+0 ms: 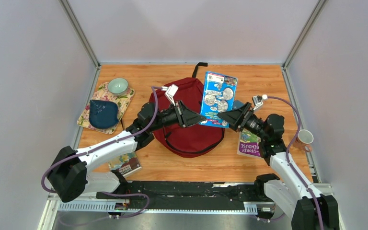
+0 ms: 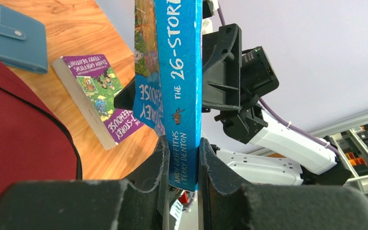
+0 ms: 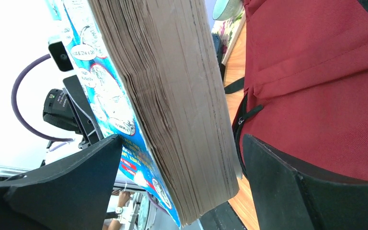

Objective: Pack the student bag
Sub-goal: Pick up the book from the center of the board.

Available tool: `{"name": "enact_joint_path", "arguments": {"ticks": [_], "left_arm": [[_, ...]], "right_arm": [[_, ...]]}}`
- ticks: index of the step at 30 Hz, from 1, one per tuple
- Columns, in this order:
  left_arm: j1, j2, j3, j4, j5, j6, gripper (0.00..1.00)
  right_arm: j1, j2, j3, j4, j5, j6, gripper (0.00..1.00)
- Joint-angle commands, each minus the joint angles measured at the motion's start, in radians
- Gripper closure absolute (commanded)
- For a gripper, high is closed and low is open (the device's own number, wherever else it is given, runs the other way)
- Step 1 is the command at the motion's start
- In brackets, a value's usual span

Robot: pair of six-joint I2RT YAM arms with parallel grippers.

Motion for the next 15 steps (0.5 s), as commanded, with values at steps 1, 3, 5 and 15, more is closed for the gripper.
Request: {"name": "enact_joint_path", "arguments": {"ticks": [1,3,5,15], "left_arm": [[0.001,-0.022,0.018,0.23,0.056,-0.037,1.0],[-0.001,-0.011,0.013,0.25,0.066,-0.056,1.0],[0.001,-0.003,0.012,0.273,0.07,-0.066,1.0],[0.009,-0.006,-0.005,0.247,0.061,-0.056,1.0]], "right_arm": [[0.003,-0.001,-0.006,0.039,0.007,-0.002,0.02],[0.002,0.002,-0.007,0.064,0.001,0.012,0.02],[0.003,0.004,-0.007,0.077,-0.008,0.018,0.02],[0.002,0.007,-0.026,0.168,-0.034,0.091,0.19]]}}
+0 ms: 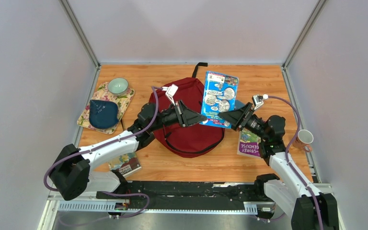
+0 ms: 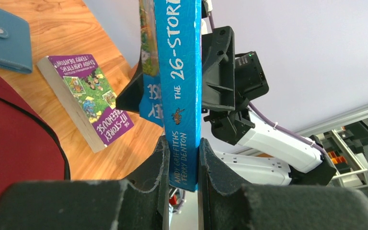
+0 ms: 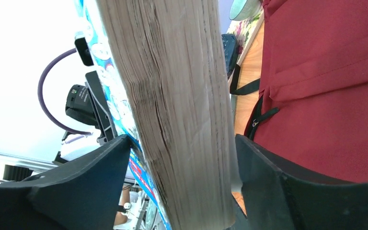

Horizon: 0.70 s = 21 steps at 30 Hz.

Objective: Pack the student bag
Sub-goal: Pick up the book from the center of the board.

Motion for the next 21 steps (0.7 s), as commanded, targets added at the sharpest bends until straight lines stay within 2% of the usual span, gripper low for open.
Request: {"name": "enact_joint_path", "arguments": {"ticks": [1,3,4,6,7,10,12,13,15,16,18,19,20,21], "left_arm": [[0.002,-0.036,0.01,0.143,0.029,0.016,1.0],[0.002,-0.051,0.003,0.111,0.014,0.039,1.0],[0.002,-0.054,0.001,0.102,0.009,0.045,1.0],[0.002,-0.063,-0.001,0.072,0.001,0.06,1.0],[0.003,-0.063,0.001,0.063,-0.002,0.066,1.0],[0.003,-0.072,-0.007,0.031,-0.017,0.085,1.0],[0.006,-0.083,-0.007,0.011,-0.029,0.098,1.0],[0.008,-0.089,-0.004,0.003,-0.034,0.105,1.0],[0.009,-0.097,0.002,-0.023,-0.037,0.121,1.0],[0.011,-0.103,0.004,-0.032,-0.043,0.128,1.0],[0.011,-0.108,0.009,-0.058,-0.046,0.149,1.0],[0.011,-0.115,0.012,-0.07,-0.051,0.157,0.95],[0.011,-0.117,0.012,-0.078,-0.055,0.167,0.85],[0.011,-0.12,0.009,-0.087,-0.057,0.171,0.64]], "right_arm": [[0.002,-0.013,-0.012,0.051,-0.003,0.023,0.26],[0.002,-0.021,-0.015,0.051,-0.001,0.029,0.33],[0.002,-0.028,-0.015,0.051,0.0,0.031,0.41],[0.002,-0.033,-0.012,0.051,0.003,0.034,0.5],[0.004,-0.039,-0.012,0.051,0.002,0.035,0.61],[0.002,-0.047,-0.003,0.029,0.009,0.023,0.75],[0.004,-0.056,0.004,-0.004,0.016,0.005,0.76],[0.002,-0.061,0.009,-0.036,0.019,-0.006,0.9],[0.002,-0.079,0.018,-0.076,0.031,-0.041,0.94],[0.002,-0.084,0.024,-0.122,0.035,-0.055,1.0],[0.002,-0.102,0.035,-0.156,0.037,-0.089,1.0],[0.002,-0.107,0.04,-0.176,0.034,-0.098,1.0],[0.002,-0.111,0.046,-0.185,0.029,-0.11,1.0],[0.004,-0.114,0.052,-0.193,0.011,-0.13,1.0]]}}
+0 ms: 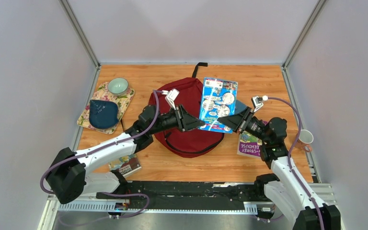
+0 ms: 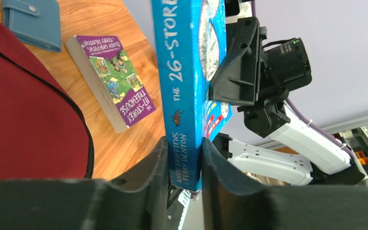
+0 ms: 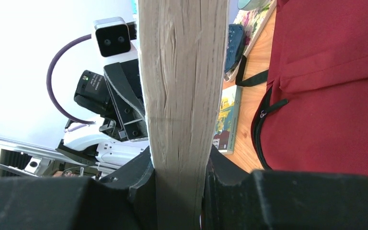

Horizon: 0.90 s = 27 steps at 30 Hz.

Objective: Pack the student bag
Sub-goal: Pick up the book from the center of the board.

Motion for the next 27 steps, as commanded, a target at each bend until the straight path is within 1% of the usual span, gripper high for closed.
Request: {"name": "enact_joint_path", "arguments": {"ticks": [1,2,3,6,8,9,11,18,24,27], "left_arm": [[0.015,-0.083,0.032,0.049,-0.024,0.093,0.54],[0.015,-0.085,0.032,0.043,-0.028,0.097,0.43],[0.017,-0.086,0.032,0.031,-0.029,0.102,0.29],[0.029,-0.089,0.033,0.023,-0.017,0.114,0.17],[0.038,-0.086,0.038,0.022,0.003,0.114,0.17],[0.049,-0.083,0.04,0.028,0.014,0.114,0.17],[0.061,-0.071,0.038,0.045,0.041,0.102,0.17],[0.104,-0.062,-0.022,0.1,0.068,0.062,0.16],[0.127,-0.016,-0.022,0.221,0.133,0.001,0.16],[0.127,0.038,-0.011,0.322,0.182,-0.053,0.16]], "right_arm": [[-0.015,-0.023,0.061,-0.117,0.012,-0.121,1.0],[-0.014,-0.023,0.065,-0.119,-0.003,-0.131,1.0],[-0.013,-0.021,0.073,-0.119,-0.041,-0.144,1.0],[-0.013,-0.012,0.107,-0.146,-0.116,-0.178,1.0],[-0.015,-0.006,0.127,-0.168,-0.152,-0.207,1.0],[-0.015,-0.003,0.13,-0.156,-0.193,-0.21,1.0],[-0.015,-0.001,0.141,-0.143,-0.219,-0.204,1.0],[-0.014,-0.018,0.144,-0.053,-0.22,-0.146,1.0],[-0.009,-0.003,0.134,0.047,-0.281,-0.083,1.0],[0.012,0.011,0.154,0.026,-0.325,-0.108,1.0]]}}
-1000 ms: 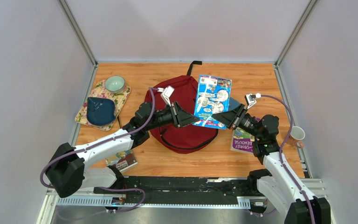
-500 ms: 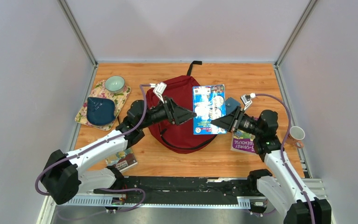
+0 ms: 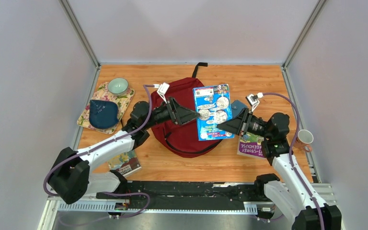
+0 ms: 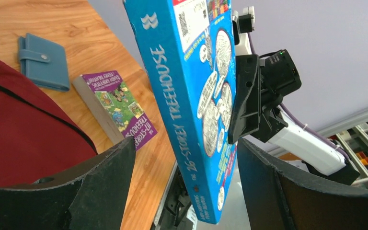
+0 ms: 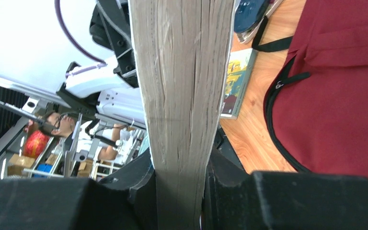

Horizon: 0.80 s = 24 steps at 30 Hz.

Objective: Pack the student bag
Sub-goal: Pick up the book from the center of the board.

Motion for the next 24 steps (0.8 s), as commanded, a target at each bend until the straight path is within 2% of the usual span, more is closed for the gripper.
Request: {"name": "enact_joint_path", "arguments": {"ticks": [1,6,8,10,11,12,13,14,15,16,17,18,23,24], "left_arm": [[0.005,0.078,0.022,0.205,0.099,-0.101,0.16],[0.005,0.159,0.057,0.359,0.177,-0.193,0.16],[0.005,0.168,0.068,0.384,0.194,-0.203,0.16],[0.006,0.168,0.065,0.381,0.197,-0.201,0.22],[0.007,0.165,0.059,0.376,0.197,-0.198,0.43],[0.006,0.155,0.056,0.368,0.192,-0.188,0.57],[0.007,0.15,0.047,0.343,0.189,-0.18,0.81],[0.007,0.142,0.044,0.324,0.182,-0.171,0.92],[0.006,0.123,0.038,0.303,0.163,-0.146,1.0],[0.006,0.112,0.025,0.255,0.15,-0.131,1.0],[0.006,0.081,0.018,0.226,0.133,-0.099,1.0],[0.006,0.063,0.01,0.198,0.084,-0.08,1.0],[0.021,-0.115,-0.068,0.031,-0.097,0.004,1.0],[0.022,-0.146,-0.087,0.017,-0.183,0.012,1.0]], "right_arm": [[0.035,0.014,0.08,0.106,-0.09,-0.01,1.0],[0.114,0.04,0.145,-0.107,-0.116,-0.214,1.0],[0.13,0.058,0.168,-0.132,-0.13,-0.242,1.0],[0.138,0.065,0.183,-0.179,-0.137,-0.3,1.0],[0.138,0.078,0.211,-0.218,-0.132,-0.339,1.0],[0.139,0.083,0.226,-0.33,-0.102,-0.382,1.0],[0.138,0.092,0.24,-0.38,-0.081,-0.459,1.0],[0.138,0.11,0.267,-0.478,-0.036,-0.484,0.91],[0.138,0.12,0.277,-0.514,-0.008,-0.502,0.76],[0.138,0.127,0.286,-0.54,0.026,-0.521,0.58],[0.135,0.132,0.294,-0.589,0.11,-0.524,0.29],[0.136,0.129,0.295,-0.609,0.162,-0.521,0.15],[0.133,0.019,0.24,-0.706,0.579,-0.419,0.11],[0.133,-0.027,0.202,-0.701,0.606,-0.401,0.11]]}}
